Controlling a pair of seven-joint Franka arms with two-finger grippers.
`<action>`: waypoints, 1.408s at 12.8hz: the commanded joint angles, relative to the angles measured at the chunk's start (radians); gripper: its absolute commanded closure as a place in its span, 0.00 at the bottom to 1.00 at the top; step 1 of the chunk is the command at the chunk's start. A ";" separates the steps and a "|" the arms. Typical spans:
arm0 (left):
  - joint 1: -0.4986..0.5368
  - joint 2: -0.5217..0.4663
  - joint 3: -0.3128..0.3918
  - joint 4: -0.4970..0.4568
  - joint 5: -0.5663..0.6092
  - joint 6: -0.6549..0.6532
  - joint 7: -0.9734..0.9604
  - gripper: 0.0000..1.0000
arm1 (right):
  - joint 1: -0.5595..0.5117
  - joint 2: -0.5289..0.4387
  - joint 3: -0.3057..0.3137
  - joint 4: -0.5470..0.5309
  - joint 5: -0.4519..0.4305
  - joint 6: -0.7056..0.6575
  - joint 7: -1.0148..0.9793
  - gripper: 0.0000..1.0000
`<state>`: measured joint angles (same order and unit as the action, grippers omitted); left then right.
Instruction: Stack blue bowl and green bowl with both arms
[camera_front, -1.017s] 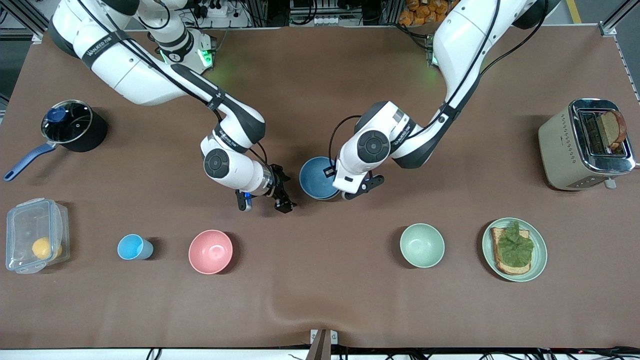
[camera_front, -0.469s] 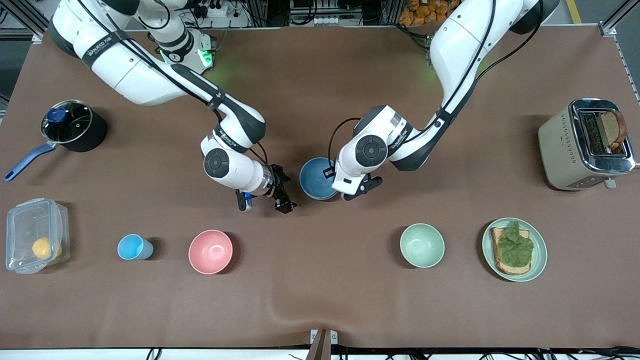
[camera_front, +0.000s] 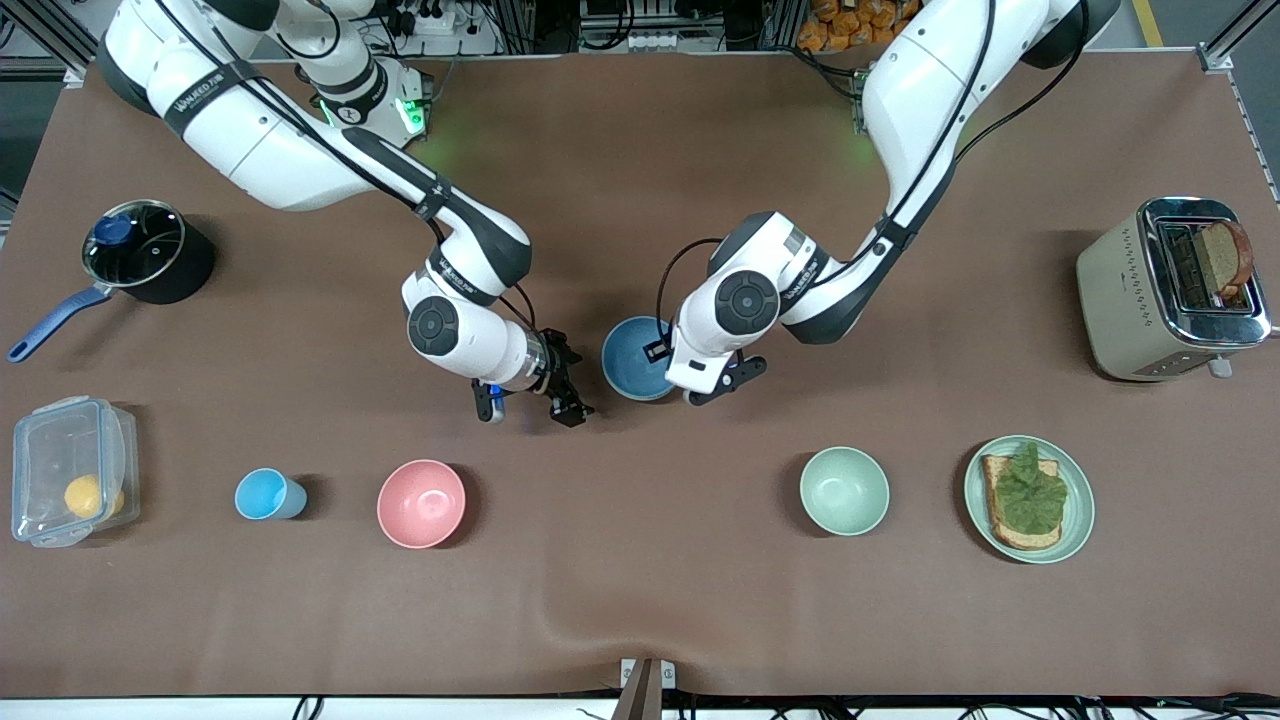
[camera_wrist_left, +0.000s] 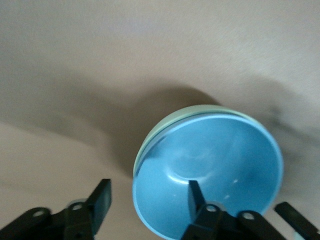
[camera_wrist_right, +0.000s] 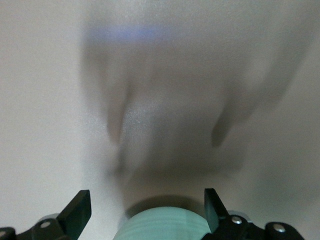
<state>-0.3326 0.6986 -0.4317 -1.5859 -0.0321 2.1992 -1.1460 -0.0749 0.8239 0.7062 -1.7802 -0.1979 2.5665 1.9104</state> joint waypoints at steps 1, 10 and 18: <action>0.024 -0.126 0.005 -0.009 0.024 -0.074 -0.035 0.00 | -0.017 -0.014 0.010 -0.001 0.012 -0.060 0.013 0.00; 0.233 -0.506 0.007 -0.005 0.123 -0.321 0.006 0.00 | -0.121 -0.098 0.130 0.307 -0.067 -0.892 -0.103 0.00; 0.448 -0.660 0.004 0.049 0.107 -0.570 0.490 0.00 | -0.310 -0.460 0.032 0.312 -0.083 -1.121 -0.918 0.00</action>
<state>0.0840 0.0487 -0.4166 -1.5554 0.0713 1.6810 -0.7433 -0.3488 0.4469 0.7844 -1.4329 -0.2779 1.4473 1.1819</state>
